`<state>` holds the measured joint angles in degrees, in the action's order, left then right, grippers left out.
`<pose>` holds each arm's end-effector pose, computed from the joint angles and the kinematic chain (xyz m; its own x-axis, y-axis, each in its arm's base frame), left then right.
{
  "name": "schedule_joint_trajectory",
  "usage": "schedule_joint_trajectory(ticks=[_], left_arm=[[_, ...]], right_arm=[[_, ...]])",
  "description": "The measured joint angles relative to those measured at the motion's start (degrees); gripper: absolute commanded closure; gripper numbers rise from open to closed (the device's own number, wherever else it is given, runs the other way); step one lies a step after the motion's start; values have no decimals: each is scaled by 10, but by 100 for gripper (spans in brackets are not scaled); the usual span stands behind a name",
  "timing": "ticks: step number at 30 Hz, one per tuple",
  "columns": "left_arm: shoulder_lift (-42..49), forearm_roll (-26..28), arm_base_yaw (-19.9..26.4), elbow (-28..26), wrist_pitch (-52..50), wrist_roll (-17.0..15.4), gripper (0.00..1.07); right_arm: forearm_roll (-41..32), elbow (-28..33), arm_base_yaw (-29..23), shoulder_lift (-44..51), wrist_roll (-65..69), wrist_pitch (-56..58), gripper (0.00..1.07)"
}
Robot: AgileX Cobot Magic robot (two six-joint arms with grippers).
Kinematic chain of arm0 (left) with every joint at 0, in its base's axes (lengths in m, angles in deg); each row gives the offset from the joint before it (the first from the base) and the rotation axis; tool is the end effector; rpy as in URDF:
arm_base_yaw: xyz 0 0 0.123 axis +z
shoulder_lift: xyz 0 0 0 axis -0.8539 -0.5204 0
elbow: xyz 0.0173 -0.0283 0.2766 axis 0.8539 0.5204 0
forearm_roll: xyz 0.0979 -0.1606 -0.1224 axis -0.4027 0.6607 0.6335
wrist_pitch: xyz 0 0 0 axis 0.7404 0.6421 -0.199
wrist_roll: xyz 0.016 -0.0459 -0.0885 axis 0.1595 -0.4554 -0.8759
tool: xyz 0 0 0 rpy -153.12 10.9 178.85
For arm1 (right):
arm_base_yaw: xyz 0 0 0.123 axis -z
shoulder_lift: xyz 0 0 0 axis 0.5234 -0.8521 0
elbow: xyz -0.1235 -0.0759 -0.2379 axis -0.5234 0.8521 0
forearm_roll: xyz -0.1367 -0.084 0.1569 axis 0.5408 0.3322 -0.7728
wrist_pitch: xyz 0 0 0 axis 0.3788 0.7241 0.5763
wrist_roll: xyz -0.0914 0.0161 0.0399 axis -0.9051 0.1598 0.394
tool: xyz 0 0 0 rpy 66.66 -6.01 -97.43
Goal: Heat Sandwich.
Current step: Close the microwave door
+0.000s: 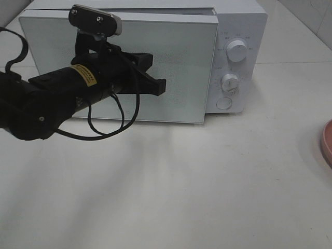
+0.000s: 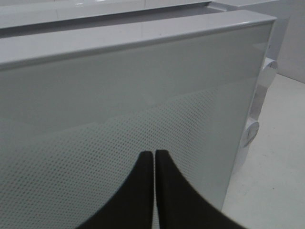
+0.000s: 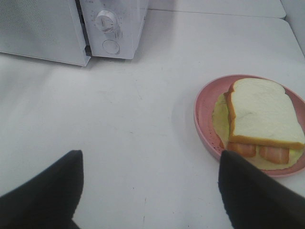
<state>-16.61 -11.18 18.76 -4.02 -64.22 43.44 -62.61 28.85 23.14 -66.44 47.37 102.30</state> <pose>0.2843 -0.2318 0.1990 -0.1645 0.0933 -0.9820 0.6032 0.7972 -0.0253 -0.0135 -0.0061 0.2618 -0.4358 -0.0393 -0.8992 -0.1000 0.9950 0.0050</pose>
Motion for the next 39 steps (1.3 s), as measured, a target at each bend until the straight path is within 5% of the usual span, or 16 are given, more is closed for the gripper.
schedule_joint_trajectory(ticks=[18, 39], left_arm=[[-72, 5, -16, -139, 69, 0, 106], [-104, -9, -19, -191, 94, 0, 106]], right_arm=[[0, 0, 0, 0, 0, 0, 31], [0, 0, 0, 0, 0, 0, 31]])
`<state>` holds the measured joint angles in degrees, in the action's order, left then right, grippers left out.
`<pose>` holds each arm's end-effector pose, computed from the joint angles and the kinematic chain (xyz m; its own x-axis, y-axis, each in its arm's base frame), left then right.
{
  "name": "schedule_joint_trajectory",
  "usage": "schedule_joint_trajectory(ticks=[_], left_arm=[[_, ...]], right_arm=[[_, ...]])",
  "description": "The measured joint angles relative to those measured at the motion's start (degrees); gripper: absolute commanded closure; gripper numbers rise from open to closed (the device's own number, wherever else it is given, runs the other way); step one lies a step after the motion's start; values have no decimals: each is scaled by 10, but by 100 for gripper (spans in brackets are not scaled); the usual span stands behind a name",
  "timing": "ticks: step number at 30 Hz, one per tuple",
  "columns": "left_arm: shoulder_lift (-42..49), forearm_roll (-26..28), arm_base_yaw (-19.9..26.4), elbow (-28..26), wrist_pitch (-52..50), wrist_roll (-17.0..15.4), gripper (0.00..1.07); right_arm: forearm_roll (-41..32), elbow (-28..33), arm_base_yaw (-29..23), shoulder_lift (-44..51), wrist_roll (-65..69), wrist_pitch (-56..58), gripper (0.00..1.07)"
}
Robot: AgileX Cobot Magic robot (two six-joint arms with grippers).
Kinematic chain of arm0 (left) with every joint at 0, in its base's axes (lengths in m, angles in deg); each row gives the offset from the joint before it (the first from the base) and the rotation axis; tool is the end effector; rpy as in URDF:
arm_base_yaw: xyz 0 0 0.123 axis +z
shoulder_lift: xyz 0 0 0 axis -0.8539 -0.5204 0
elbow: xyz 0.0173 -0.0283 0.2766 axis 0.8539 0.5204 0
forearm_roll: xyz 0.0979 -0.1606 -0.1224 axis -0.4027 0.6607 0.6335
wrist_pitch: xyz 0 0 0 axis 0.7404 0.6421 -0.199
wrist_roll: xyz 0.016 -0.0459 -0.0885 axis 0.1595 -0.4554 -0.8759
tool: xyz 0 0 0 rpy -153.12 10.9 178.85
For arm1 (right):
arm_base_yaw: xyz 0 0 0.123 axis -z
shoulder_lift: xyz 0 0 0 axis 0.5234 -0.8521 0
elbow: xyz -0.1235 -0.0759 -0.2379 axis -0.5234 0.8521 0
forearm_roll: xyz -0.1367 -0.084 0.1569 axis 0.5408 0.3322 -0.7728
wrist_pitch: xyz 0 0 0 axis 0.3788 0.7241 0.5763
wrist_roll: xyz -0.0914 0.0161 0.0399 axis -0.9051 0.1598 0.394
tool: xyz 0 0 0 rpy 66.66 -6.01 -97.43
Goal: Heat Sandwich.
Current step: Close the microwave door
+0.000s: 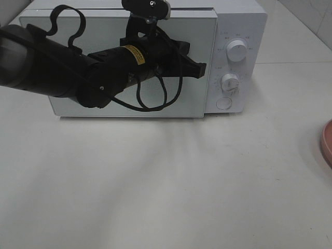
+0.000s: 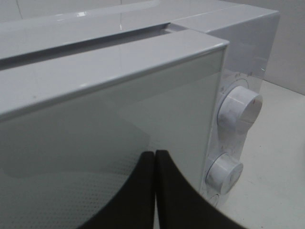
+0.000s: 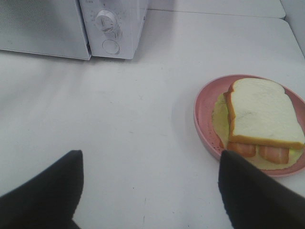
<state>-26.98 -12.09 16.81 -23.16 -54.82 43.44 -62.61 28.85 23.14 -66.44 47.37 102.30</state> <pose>0.3248 -0.2871 0.1997 -0.1647 0.1116 -0.9800 0.6437 0.7650 -0.0211 -0.0135 -0.0061 0.2618 -0.4358 -0.0393 -0.8992 -0.1000 0.9950 0.0050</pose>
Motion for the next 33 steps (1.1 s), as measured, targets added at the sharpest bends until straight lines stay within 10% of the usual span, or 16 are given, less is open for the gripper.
schedule_joint_trajectory(ticks=[33], left_arm=[[-29, 13, 4, -53, 44, 3, 106]], right_arm=[[0, 0, 0, 0, 0, 0, 31]])
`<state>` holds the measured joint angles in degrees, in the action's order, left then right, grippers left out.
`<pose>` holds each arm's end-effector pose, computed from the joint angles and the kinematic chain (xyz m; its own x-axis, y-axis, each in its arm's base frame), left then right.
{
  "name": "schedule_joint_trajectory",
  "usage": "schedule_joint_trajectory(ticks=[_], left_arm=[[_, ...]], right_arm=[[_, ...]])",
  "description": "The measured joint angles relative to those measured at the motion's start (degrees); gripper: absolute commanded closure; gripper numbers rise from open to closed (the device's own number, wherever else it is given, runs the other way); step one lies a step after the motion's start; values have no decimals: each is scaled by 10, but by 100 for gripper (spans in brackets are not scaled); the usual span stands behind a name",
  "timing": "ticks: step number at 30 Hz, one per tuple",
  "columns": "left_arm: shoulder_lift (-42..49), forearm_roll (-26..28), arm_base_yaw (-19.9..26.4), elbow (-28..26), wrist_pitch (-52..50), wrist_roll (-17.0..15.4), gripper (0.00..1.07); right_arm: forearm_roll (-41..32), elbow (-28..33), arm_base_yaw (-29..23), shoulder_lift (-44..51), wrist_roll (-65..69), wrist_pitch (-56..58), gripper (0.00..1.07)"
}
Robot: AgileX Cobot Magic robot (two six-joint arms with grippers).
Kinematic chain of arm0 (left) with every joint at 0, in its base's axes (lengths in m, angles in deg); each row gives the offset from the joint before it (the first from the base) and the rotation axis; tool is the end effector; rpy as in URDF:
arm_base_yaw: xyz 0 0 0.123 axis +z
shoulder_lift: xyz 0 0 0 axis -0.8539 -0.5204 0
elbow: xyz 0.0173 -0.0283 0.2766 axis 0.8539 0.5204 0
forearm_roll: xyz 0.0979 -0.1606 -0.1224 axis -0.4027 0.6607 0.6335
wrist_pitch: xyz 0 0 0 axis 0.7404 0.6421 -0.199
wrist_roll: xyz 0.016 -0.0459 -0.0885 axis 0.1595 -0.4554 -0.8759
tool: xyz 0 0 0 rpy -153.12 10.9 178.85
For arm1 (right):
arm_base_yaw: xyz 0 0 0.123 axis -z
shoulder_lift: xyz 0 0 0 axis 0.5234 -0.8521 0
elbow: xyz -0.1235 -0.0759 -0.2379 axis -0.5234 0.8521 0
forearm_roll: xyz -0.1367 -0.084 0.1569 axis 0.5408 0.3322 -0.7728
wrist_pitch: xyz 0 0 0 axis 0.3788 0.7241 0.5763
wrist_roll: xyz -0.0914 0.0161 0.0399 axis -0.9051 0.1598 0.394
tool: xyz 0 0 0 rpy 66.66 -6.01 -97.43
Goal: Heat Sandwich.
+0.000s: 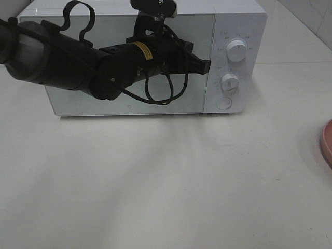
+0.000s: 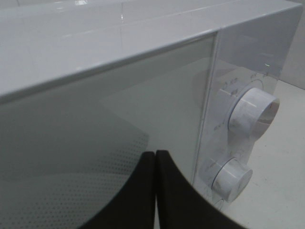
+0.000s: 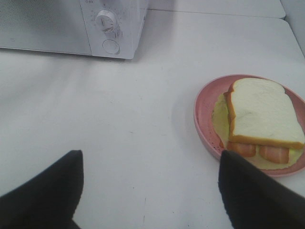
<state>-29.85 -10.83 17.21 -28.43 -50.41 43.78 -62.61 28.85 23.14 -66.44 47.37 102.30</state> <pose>0.3393 -0.2950 0.1957 -0.2011 0.1213 -0.9720 0.6296 0.7762 -0.0334 -0.0135 -0.0061 0.2618 -0.4358 -0.0393 -0.8992 -0.1000 0.9950 0.0050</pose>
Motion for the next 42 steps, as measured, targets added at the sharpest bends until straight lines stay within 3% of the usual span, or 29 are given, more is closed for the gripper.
schedule_joint_trajectory(ticks=[9, 16, 27, 29, 32, 33, 35, 42], left_arm=[[2, 10, -5, 5, 2, 0, 106], [39, 41, -10, 61, -3, -2, 106], [102, 38, -43, 152, -1, -2, 103], [117, 29, -46, 170, 17, -2, 93], [150, 21, -47, 190, 89, -6, 37], [150, 21, -47, 190, 89, -6, 37], [179, 35, -47, 194, 155, -18, 2], [236, 40, -47, 195, 323, -26, 4]], right_arm=[[0, 0, 0, 0, 0, 0, 31], [0, 0, 0, 0, 0, 0, 31], [0, 0, 0, 0, 0, 0, 31], [0, 0, 0, 0, 0, 0, 31], [0, 0, 0, 0, 0, 0, 31], [0, 0, 0, 0, 0, 0, 31], [0, 0, 0, 0, 0, 0, 31], [0, 0, 0, 0, 0, 0, 31]])
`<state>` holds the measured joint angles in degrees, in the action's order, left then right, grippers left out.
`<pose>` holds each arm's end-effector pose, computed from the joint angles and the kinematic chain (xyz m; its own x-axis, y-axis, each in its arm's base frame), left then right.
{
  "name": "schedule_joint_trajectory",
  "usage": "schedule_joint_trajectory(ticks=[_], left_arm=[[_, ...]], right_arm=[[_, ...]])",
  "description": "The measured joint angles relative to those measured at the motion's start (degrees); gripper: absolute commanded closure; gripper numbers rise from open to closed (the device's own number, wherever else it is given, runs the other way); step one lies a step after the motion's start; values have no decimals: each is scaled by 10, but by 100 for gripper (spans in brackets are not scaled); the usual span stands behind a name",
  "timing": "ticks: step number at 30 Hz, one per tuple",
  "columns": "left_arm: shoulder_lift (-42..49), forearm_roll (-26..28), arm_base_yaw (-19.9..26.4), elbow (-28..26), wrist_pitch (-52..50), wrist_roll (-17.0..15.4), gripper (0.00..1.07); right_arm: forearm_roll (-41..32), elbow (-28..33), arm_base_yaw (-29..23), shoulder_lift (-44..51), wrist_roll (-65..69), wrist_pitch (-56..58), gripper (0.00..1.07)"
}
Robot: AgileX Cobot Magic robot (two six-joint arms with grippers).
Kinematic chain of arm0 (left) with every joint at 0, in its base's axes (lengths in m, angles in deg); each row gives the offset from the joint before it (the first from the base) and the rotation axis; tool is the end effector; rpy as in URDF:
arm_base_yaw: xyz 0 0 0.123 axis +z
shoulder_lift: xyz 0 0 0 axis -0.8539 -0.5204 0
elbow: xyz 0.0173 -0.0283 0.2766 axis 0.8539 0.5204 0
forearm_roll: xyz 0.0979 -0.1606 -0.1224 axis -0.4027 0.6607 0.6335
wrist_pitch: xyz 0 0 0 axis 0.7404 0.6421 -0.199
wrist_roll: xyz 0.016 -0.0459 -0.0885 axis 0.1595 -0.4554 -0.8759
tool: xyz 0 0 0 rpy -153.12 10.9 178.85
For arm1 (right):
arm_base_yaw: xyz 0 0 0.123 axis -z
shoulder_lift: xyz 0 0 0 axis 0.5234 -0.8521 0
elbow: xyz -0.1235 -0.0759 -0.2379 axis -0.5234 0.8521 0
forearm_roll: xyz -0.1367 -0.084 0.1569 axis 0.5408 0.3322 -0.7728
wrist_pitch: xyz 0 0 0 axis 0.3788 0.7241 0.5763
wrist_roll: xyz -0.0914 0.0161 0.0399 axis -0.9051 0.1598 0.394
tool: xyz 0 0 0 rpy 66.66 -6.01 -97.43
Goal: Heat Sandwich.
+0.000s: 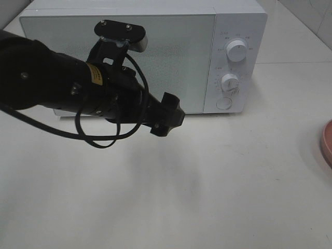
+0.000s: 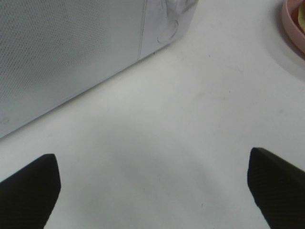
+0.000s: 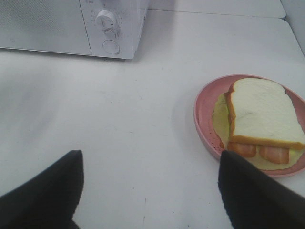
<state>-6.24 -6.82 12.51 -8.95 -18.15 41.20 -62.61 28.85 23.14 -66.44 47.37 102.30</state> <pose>0.2294 -0.2403 0.2140 -0.5719 0.3585 -0.7378 0.6421 0.7554 -0.1307 -0.0135 -0.0061 0.2618 -0.4358 -0.0393 -0.8992 -0.1000 0.9950 0.0050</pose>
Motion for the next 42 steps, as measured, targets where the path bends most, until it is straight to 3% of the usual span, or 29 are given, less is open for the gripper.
schedule_joint_trajectory(ticks=[7, 12, 21, 27, 36, 42], left_arm=[[56, -21, 8, 0, 139, -9, 4], [92, -21, 57, 0, 247, -28, 5], [188, -30, 191, 0, 417, -28, 5], [223, -31, 249, 0, 462, -28, 5], [290, -68, 403, 0, 551, -27, 5], [312, -87, 465, 3, 585, -13, 5]], right_arm=[[0, 0, 0, 0, 0, 0, 31], [0, 0, 0, 0, 0, 0, 31], [0, 0, 0, 0, 0, 0, 31], [0, 0, 0, 0, 0, 0, 31], [0, 0, 0, 0, 0, 0, 31], [0, 0, 0, 0, 0, 0, 31]])
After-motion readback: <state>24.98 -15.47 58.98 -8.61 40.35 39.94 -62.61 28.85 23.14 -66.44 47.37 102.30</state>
